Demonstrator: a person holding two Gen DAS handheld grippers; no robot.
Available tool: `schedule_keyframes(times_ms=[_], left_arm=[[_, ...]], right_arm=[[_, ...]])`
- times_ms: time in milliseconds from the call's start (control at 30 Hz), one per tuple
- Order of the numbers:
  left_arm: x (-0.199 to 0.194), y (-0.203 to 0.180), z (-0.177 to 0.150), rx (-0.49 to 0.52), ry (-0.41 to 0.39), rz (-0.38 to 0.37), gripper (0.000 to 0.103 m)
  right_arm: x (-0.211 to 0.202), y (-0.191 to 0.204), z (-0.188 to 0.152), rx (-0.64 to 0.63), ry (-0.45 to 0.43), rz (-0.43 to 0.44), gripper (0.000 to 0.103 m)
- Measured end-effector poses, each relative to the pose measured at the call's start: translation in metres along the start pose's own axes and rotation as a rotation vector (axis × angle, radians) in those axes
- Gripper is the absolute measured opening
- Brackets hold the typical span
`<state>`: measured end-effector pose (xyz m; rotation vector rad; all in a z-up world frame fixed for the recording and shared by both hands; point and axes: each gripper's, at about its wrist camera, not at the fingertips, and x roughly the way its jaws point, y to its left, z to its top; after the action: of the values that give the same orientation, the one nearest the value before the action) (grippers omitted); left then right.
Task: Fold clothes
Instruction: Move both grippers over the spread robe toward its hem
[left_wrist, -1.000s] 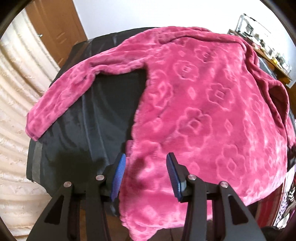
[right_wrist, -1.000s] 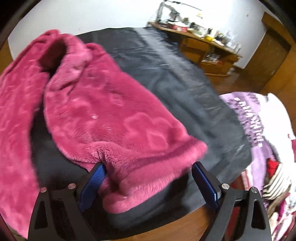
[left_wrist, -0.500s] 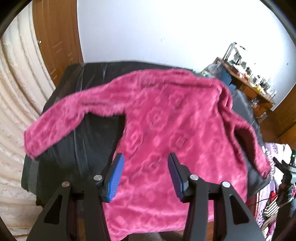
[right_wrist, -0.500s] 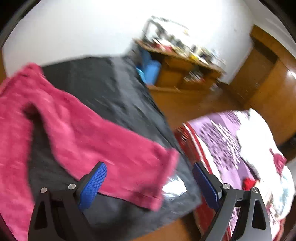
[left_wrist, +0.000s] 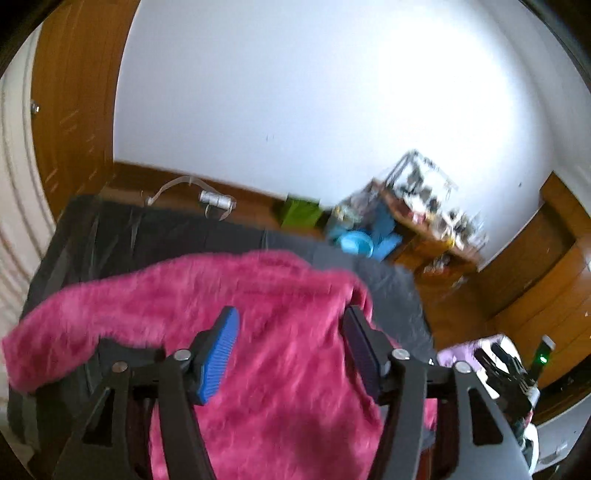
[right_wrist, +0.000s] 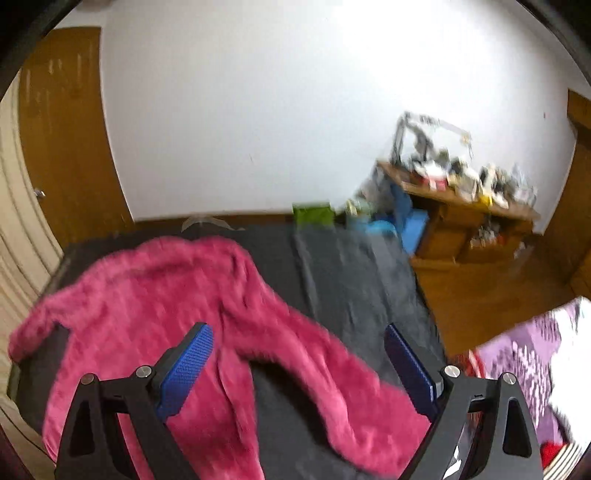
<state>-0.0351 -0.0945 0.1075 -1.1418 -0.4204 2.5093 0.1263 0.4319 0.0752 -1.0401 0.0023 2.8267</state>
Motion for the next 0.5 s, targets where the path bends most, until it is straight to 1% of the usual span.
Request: schedule_keyframes(times_ms=[33, 67, 100, 133, 200, 233, 300, 400, 500], left_arm=[[0.002, -0.001, 0.012, 0.007, -0.027, 0.005, 0.077], [0.009, 0.0, 0.021, 0.014, -0.043, 0.026, 0.079], [0.016, 0.002, 0.029, 0.021, -0.057, 0.048, 0.08], [0.028, 0.006, 0.035, 0.021, -0.05, 0.073, 0.08], [0.061, 0.018, 0.04, 0.015, 0.003, 0.1, 0.08], [0.084, 0.028, 0.039, 0.006, 0.042, 0.116, 0.079], [0.113, 0.041, 0.033, 0.0, 0.087, 0.137, 0.079], [0.165, 0.061, 0.015, 0.027, 0.178, 0.193, 0.079], [0.207, 0.077, -0.004, 0.066, 0.251, 0.244, 0.079]], right_arm=[[-0.004, 0.005, 0.014, -0.001, -0.026, 0.009, 0.095], [-0.006, 0.01, 0.028, 0.001, -0.047, 0.024, 0.095], [0.0, 0.013, 0.038, 0.001, -0.056, 0.039, 0.095], [0.009, 0.017, 0.045, -0.004, -0.055, 0.048, 0.095], [0.042, 0.028, 0.047, -0.04, -0.02, 0.009, 0.095], [0.062, 0.033, 0.042, -0.05, 0.017, -0.004, 0.095], [0.112, 0.046, 0.027, -0.058, 0.116, -0.011, 0.095], [0.18, 0.061, -0.006, -0.072, 0.259, -0.012, 0.095], [0.232, 0.071, -0.043, -0.117, 0.377, -0.063, 0.095]])
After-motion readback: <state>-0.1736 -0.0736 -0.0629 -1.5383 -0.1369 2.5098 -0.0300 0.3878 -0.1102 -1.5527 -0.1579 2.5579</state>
